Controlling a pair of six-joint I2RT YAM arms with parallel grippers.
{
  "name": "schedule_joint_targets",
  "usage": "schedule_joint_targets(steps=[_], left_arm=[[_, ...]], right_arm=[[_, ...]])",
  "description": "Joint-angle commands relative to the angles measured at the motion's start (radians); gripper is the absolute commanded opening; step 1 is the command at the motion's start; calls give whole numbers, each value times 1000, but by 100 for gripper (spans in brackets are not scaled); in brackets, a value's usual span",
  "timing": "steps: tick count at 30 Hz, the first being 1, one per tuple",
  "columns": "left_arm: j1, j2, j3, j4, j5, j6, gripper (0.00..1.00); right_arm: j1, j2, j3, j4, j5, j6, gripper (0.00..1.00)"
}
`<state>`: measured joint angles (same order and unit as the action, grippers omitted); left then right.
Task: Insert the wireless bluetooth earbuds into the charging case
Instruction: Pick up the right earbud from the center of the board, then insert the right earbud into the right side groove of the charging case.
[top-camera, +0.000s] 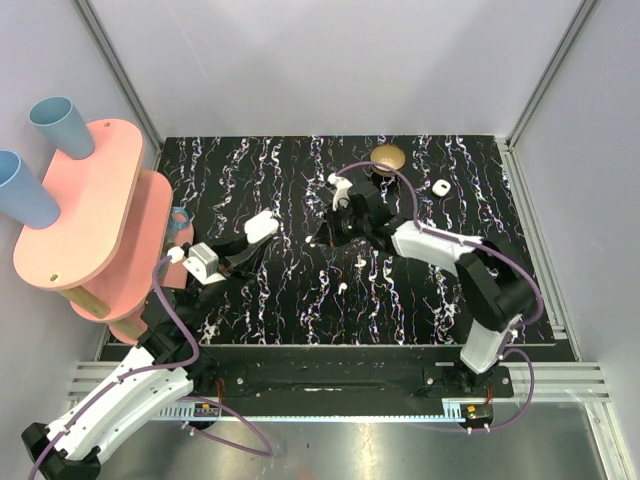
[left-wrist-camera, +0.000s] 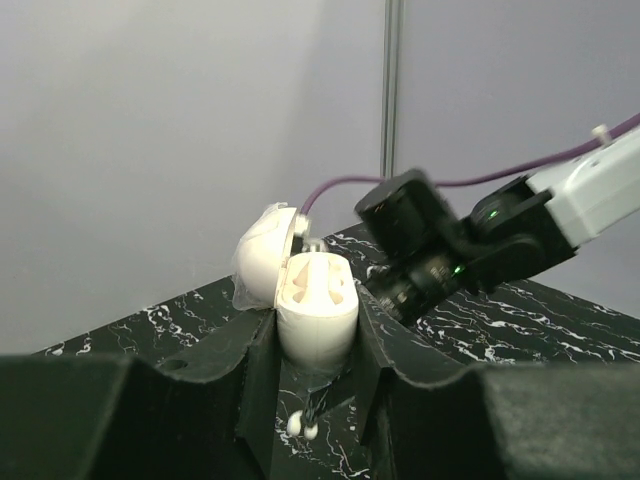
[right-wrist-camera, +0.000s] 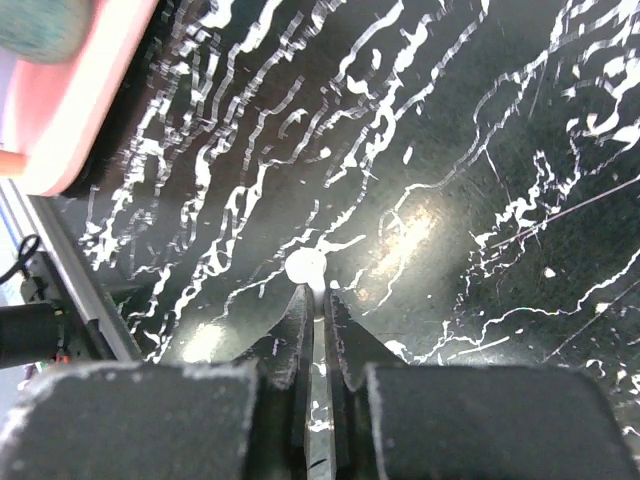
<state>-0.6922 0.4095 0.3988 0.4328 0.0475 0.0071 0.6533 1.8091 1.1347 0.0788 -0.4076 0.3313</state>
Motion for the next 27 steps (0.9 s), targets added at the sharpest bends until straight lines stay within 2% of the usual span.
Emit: schedule_joint_targets(steps=[1, 7, 13, 18, 23, 27], left_arm=[[3, 12, 21, 37, 5, -4, 4], [5, 26, 20, 41, 60, 16, 2], [6, 67, 15, 72, 207, 44, 0], [6, 112, -18, 205, 394, 14, 0], [5, 205, 9, 302, 544, -16, 0], [6, 268, 25, 371, 595, -65, 0]], right_arm=[[5, -170, -30, -34, 42, -69, 0], [5, -388, -108, -131, 140, -150, 0], [6, -655, -159, -195, 191, -242, 0], [5, -881, -161, -217, 109, -384, 0], [5, -947, -95, -309, -35, -481, 0], [6, -944, -49, -326, -173, -509, 0]])
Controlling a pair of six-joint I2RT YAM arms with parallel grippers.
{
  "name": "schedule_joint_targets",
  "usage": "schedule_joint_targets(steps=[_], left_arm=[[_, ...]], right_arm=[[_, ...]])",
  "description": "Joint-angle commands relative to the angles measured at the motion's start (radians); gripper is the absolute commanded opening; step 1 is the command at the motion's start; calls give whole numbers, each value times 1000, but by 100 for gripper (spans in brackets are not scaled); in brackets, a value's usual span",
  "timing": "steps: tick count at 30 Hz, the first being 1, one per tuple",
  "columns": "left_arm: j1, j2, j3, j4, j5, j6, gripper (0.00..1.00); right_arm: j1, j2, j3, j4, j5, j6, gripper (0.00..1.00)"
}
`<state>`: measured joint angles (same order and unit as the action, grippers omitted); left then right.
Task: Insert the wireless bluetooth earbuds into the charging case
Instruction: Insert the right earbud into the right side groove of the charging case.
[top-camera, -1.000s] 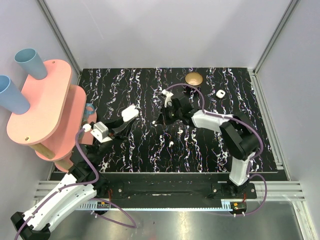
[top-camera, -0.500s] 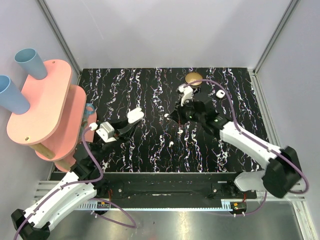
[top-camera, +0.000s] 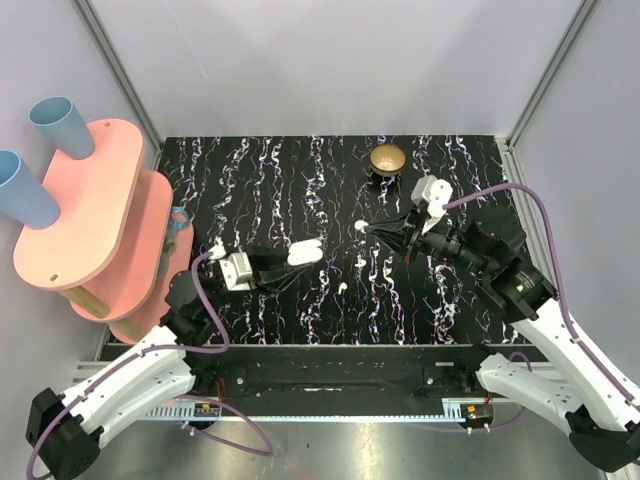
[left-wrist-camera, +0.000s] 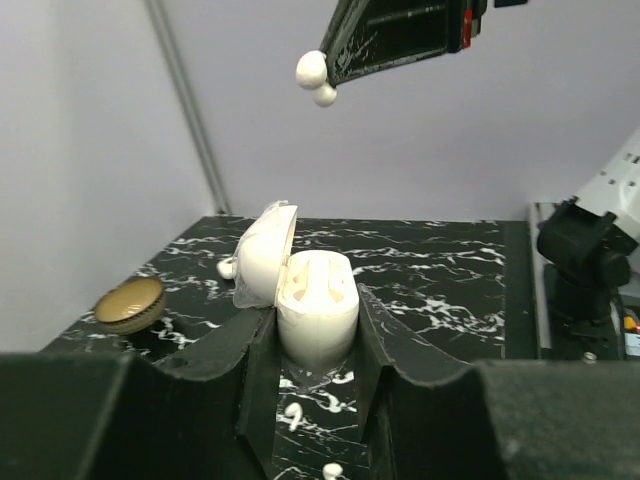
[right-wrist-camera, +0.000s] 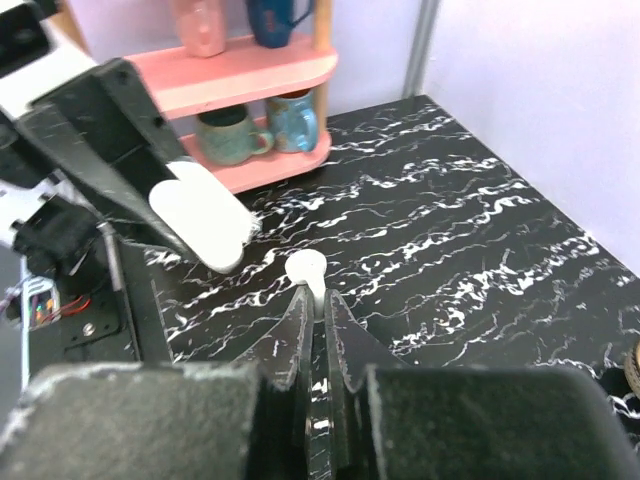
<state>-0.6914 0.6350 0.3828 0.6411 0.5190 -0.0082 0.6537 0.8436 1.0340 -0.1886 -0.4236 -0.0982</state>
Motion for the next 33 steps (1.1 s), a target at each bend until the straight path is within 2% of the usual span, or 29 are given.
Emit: schedule_joint_targets(steps=[1, 8, 16, 33], left_arm=[[6, 54, 39, 179, 127, -59, 0], [7, 149, 31, 356, 173, -136, 0], [10, 212, 42, 401, 197, -168, 0], [15, 215, 44, 397, 205, -184, 0]], right_arm=[[6, 28, 61, -66, -176, -86, 0], [12, 64, 126, -150, -277, -164, 0], [60, 72, 162, -181, -313, -170, 0], [170, 186, 254, -259, -167, -293, 0]])
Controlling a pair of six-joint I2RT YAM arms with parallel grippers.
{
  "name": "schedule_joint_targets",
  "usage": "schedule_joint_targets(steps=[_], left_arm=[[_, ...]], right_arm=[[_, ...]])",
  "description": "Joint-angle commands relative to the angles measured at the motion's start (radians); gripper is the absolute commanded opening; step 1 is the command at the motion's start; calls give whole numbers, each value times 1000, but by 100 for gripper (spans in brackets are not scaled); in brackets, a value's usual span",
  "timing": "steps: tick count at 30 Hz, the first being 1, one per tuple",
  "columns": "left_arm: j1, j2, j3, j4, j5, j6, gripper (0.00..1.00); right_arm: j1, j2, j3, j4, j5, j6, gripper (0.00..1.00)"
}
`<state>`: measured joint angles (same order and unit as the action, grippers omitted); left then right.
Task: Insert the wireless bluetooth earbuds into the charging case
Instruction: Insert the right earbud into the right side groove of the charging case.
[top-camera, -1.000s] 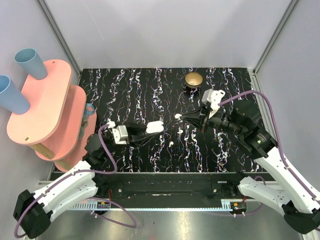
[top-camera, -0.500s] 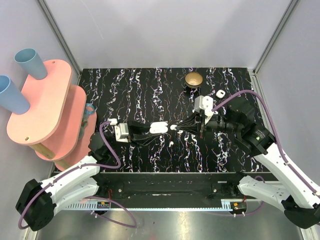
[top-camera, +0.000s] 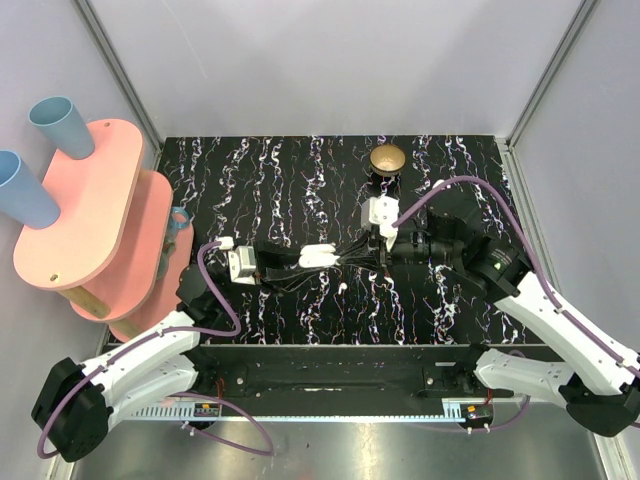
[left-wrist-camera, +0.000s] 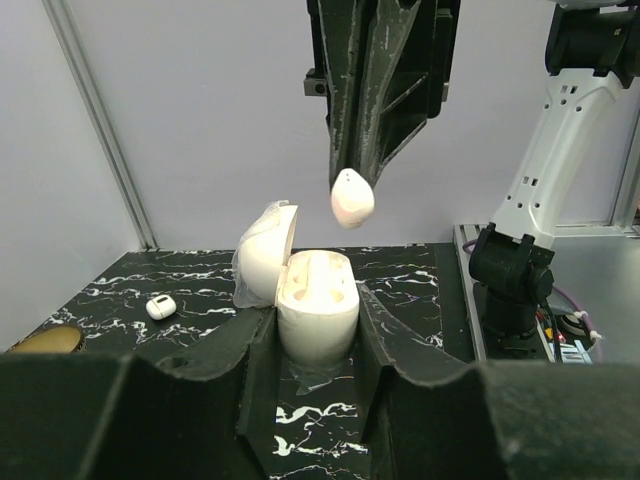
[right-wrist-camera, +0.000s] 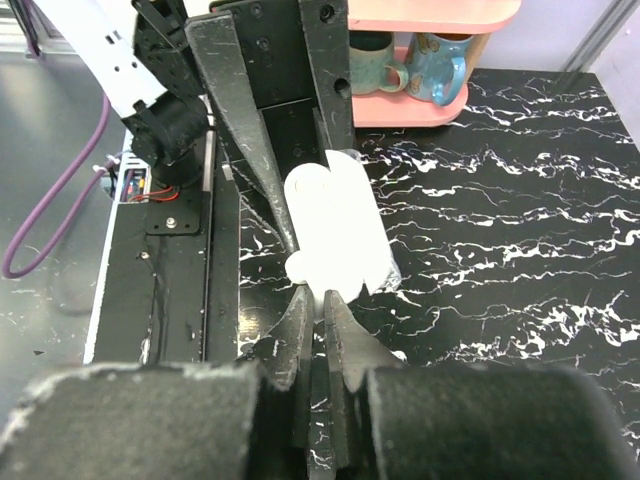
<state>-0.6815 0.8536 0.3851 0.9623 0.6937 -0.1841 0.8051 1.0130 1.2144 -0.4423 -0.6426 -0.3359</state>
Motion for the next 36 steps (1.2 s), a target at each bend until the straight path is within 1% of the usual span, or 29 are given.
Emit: schedule_joint_targets(steps=[1, 9, 17, 23, 36], left_arm=[[5, -4, 43, 73, 32, -8, 0], [5, -8, 47, 58, 40, -3, 0], [5, -18, 46, 55, 30, 2, 0], [7, -30, 41, 61, 27, -3, 0], [7, -47, 28, 69, 9, -6, 0]], right_arm=[[20, 21, 79, -6, 52, -58, 0], [45, 70, 108, -29, 78, -106, 0], [69, 82, 105, -64, 101, -130, 0], [80, 88, 97, -87, 158, -146, 0], [109, 111, 86, -107, 196, -137, 0]])
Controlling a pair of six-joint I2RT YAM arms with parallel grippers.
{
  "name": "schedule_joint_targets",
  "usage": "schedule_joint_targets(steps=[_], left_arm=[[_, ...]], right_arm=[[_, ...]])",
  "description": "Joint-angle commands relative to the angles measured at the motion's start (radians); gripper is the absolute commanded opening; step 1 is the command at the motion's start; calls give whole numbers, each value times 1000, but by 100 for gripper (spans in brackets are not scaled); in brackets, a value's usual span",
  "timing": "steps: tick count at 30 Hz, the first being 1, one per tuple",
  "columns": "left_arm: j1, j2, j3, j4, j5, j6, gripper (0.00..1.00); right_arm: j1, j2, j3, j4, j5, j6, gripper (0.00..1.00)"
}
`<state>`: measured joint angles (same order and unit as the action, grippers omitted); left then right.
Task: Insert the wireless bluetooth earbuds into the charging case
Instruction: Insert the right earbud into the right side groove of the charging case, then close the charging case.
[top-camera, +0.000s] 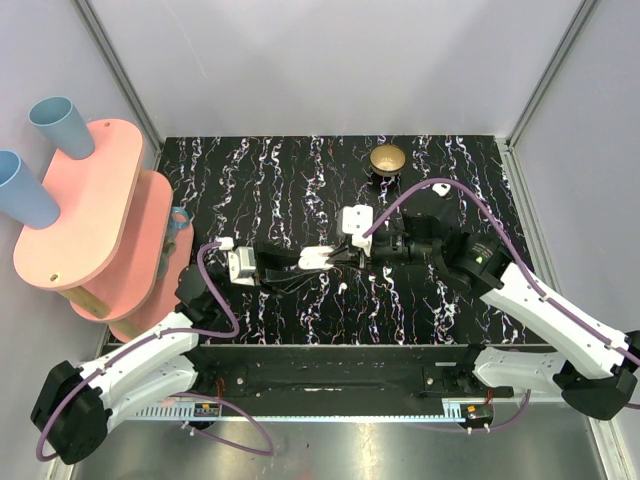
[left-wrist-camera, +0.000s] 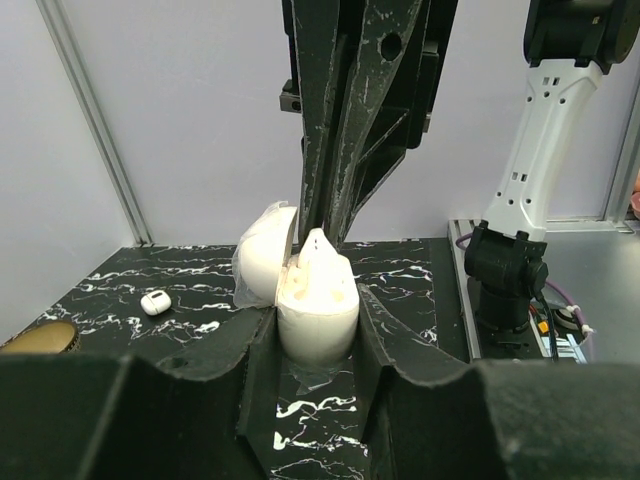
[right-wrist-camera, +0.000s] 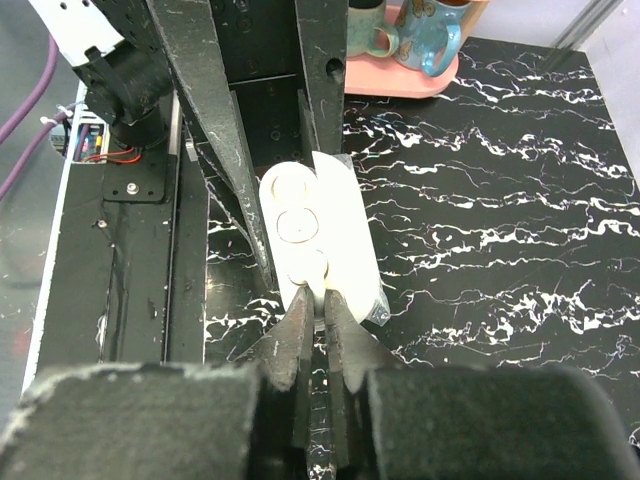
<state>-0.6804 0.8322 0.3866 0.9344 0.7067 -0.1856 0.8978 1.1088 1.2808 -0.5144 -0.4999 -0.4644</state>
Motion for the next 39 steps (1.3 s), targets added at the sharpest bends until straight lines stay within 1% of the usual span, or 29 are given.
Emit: schedule_joint_targets(steps=[1, 5, 8, 11, 15, 17, 29, 32, 34, 36, 37, 39], left_arm=[[5, -27, 26, 96, -4, -3, 0], [5, -28, 23, 96, -10, -5, 0], [5, -27, 23, 98, -9, -5, 0], [5, -22, 23, 98, -13, -5, 0], [5, -21, 23, 96, -12, -5, 0], [5, -21, 23, 92, -15, -3, 0], [5, -31, 15, 75, -39, 5, 0], [5, -31, 15, 69, -50, 8, 0], [5, -33, 17, 60, -61, 9, 0], [5, -35, 18, 49, -73, 17, 0], [5, -36, 17, 38, -87, 20, 0], [5, -39, 8, 35, -114, 28, 0]], right_arm=[[18, 16, 18, -39, 60, -10, 0], [20, 20, 14, -49, 84, -10, 0], [20, 17, 12, -46, 103, -7, 7], [20, 7, 8, -27, 127, 4, 19], [20, -24, -17, 17, 165, 10, 26], [21, -46, -34, 51, 161, 15, 31], [20, -148, -115, 197, 164, 44, 36], [20, -176, -149, 254, 184, 56, 39], [20, -188, -166, 305, 205, 72, 47], [18, -205, -196, 350, 268, 102, 53], [20, -214, -205, 394, 290, 115, 58], [20, -222, -228, 433, 360, 154, 62]])
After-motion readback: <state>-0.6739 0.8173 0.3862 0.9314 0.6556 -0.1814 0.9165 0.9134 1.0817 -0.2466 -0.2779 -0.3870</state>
